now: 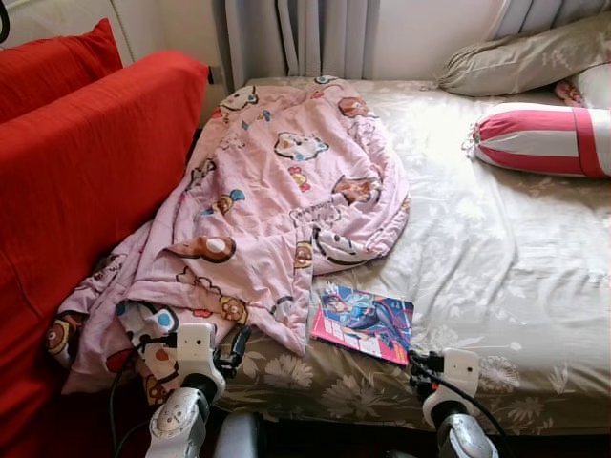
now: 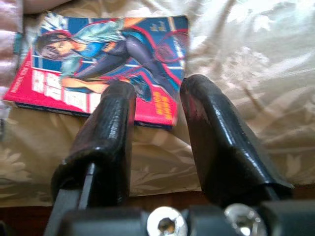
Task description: Clean up the room
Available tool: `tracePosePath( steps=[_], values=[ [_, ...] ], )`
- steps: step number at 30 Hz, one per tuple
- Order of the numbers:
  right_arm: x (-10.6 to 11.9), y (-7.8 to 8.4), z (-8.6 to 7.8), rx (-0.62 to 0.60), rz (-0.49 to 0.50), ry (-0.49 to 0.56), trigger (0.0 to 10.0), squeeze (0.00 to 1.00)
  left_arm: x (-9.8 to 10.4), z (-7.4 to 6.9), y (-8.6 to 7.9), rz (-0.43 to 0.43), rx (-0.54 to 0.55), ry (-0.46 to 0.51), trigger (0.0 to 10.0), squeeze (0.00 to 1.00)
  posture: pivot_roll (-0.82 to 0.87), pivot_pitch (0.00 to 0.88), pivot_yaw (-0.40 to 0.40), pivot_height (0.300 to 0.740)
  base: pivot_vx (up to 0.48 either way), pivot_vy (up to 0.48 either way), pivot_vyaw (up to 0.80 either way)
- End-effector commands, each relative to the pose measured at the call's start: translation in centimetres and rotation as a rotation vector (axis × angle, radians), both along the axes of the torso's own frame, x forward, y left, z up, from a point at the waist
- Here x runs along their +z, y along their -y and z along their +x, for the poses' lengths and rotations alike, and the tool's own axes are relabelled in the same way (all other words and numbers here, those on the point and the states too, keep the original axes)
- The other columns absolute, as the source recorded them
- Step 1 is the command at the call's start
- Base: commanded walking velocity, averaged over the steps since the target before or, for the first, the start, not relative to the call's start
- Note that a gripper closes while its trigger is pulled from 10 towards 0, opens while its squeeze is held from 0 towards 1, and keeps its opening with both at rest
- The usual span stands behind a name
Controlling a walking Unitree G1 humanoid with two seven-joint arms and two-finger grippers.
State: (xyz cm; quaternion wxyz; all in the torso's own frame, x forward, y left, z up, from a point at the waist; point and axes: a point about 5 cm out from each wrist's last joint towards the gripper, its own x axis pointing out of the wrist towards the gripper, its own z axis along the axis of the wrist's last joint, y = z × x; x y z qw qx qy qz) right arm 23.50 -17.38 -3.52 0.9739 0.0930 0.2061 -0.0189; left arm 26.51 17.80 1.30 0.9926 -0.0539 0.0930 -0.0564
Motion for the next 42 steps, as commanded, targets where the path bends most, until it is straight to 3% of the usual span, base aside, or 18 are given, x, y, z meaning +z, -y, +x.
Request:
tracePosePath(
  steps=[1,15,31,40,42],
  values=[
    [0.0,-0.3,0.2,0.013,0.011,-0.004,10.0,0.0,0.0,0.0,0.0,-0.003,-0.005,-0.005,10.0,0.0,0.03,0.083,-0.001,0.616,0.345,0.0,0.0],
    [-0.2,-0.4,0.2,0.005,0.03,-0.024,10.0,0.0,0.3,0.0,0.0,-0.002,-0.001,0.006,10.0,0.0,0.04,0.104,0.005,0.616,0.254,0.0,0.0],
    [0.6,-1.3,2.4,0.048,0.057,-0.064,10.0,0.0,0.9,-0.1,0.3,0.007,-0.028,0.029,10.0,0.0,0.09,0.17,0.02,0.616,0.0,0.0,0.0],
    [1.4,-2.0,3.3,0.036,0.105,-0.025,10.0,0.0,1.4,-1.3,-0.6,0.036,-0.039,0.037,10.0,0.0,0.13,0.214,0.042,0.596,0.0,0.0,0.0],
    [1.3,-2.1,3.5,-0.018,0.168,-0.036,10.0,0.0,1.4,-2.1,-1.3,0.052,-0.031,0.033,10.0,0.0,0.16,0.227,0.048,0.596,0.0,0.0,0.0]
  ],
)
